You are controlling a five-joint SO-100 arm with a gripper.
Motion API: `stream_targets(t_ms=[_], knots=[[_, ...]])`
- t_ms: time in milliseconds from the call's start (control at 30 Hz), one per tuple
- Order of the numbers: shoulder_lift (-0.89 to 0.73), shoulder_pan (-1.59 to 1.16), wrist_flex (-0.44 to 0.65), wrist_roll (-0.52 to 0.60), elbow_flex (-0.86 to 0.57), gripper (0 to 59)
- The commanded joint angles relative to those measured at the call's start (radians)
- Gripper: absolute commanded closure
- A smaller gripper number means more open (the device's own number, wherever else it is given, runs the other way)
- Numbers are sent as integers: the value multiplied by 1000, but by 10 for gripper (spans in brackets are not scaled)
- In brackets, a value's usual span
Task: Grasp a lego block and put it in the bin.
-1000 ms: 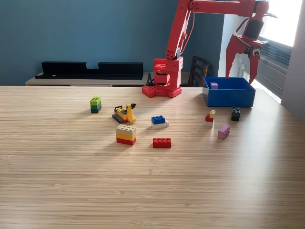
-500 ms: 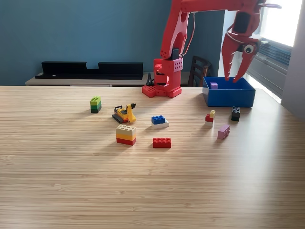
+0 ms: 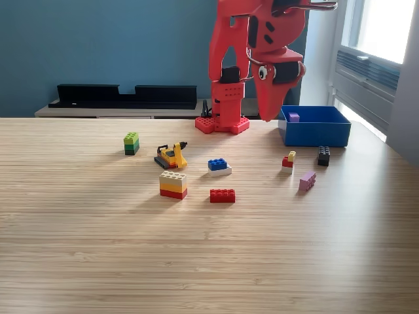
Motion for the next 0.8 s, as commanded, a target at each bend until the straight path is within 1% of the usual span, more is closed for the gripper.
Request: stream_targets(t_ms=[33,467,800], knots=[[110,51,-6,-11,-2,575],[109,187,-74,-41,-11,575],[98,209,-135,-15,-3,575]])
